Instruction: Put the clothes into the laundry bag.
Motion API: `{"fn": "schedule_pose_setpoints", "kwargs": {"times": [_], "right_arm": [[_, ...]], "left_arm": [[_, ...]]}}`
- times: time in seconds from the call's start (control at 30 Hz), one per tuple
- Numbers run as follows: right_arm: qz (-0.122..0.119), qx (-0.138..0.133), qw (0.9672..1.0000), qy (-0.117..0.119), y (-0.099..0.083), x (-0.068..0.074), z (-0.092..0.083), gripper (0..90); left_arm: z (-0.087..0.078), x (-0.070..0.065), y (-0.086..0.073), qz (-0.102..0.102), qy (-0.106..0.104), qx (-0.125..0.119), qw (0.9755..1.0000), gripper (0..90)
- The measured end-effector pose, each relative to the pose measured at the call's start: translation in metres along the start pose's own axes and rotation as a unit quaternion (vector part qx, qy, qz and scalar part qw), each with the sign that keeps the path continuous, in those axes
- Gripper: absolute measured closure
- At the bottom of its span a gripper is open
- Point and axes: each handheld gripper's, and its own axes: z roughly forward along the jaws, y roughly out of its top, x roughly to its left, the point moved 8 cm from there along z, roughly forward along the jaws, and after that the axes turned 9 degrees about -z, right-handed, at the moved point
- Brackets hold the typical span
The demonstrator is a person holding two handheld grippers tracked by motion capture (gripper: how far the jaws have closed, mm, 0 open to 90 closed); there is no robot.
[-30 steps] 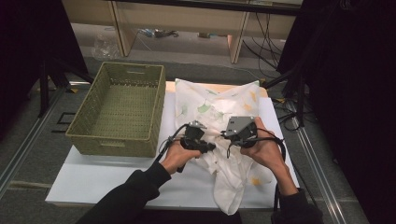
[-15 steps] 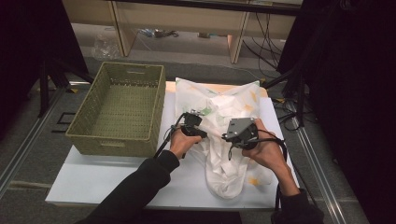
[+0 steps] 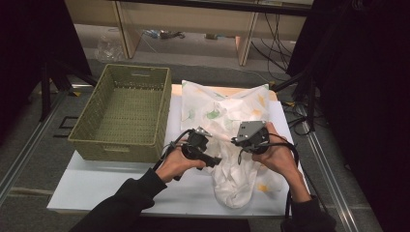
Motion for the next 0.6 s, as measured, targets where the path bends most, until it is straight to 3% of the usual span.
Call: {"fn": "schedule_pose_setpoints", "kwargs": {"times": [0.07,0.1,0.13,0.17,0.2,0.23,0.3,0.37,0.43,0.5,0.6], "right_arm": [[0.012,0.011,0.9999,0.000,-0.002,0.001,0.001,89.8],[0.008,0.010,0.9999,0.001,-0.002,0.001,0.002,89.8],[0.009,0.012,0.9999,0.002,-0.003,0.001,0.002,89.8],[0.001,0.004,1.0000,0.005,-0.002,0.001,0.004,89.8],[0.007,0.012,0.9999,0.005,-0.005,0.002,0.003,89.8],[0.015,0.017,0.9997,0.005,-0.006,0.003,0.004,89.8],[0.018,0.020,0.9996,0.006,-0.008,0.003,0.005,89.8],[-0.001,0.010,0.9999,0.007,-0.008,0.001,0.007,89.8],[-0.004,0.009,0.9999,0.008,-0.008,0.001,0.007,89.8],[0.003,0.010,0.9999,0.009,-0.009,0.002,0.007,89.8],[0.020,0.016,0.9997,0.007,-0.011,0.002,0.005,89.8]], "left_arm": [[0.009,-0.004,-0.004,-0.020,-0.005,-0.005,0.9998,21.6],[0.014,-0.003,-0.008,-0.015,-0.006,0.005,0.9999,20.7],[0.023,-0.008,-0.008,-0.041,-0.010,-0.015,0.9990,20.2],[0.025,-0.003,-0.015,-0.001,-0.007,0.026,0.9996,20.0],[0.032,-0.003,-0.016,-0.006,-0.009,0.029,0.9995,19.8],[0.041,-0.006,-0.015,-0.023,-0.007,0.013,0.9996,19.6],[0.047,-0.005,-0.014,-0.014,-0.005,0.021,0.9997,21.6],[0.051,0.000,-0.011,0.009,0.001,0.023,0.9997,37.8],[0.055,0.004,-0.006,0.014,0.005,0.010,0.9998,59.1],[0.055,0.007,0.001,-0.011,-0.004,-0.015,0.9998,76.9],[0.047,0.013,0.016,-0.026,0.000,-0.047,0.9986,83.1]]}}
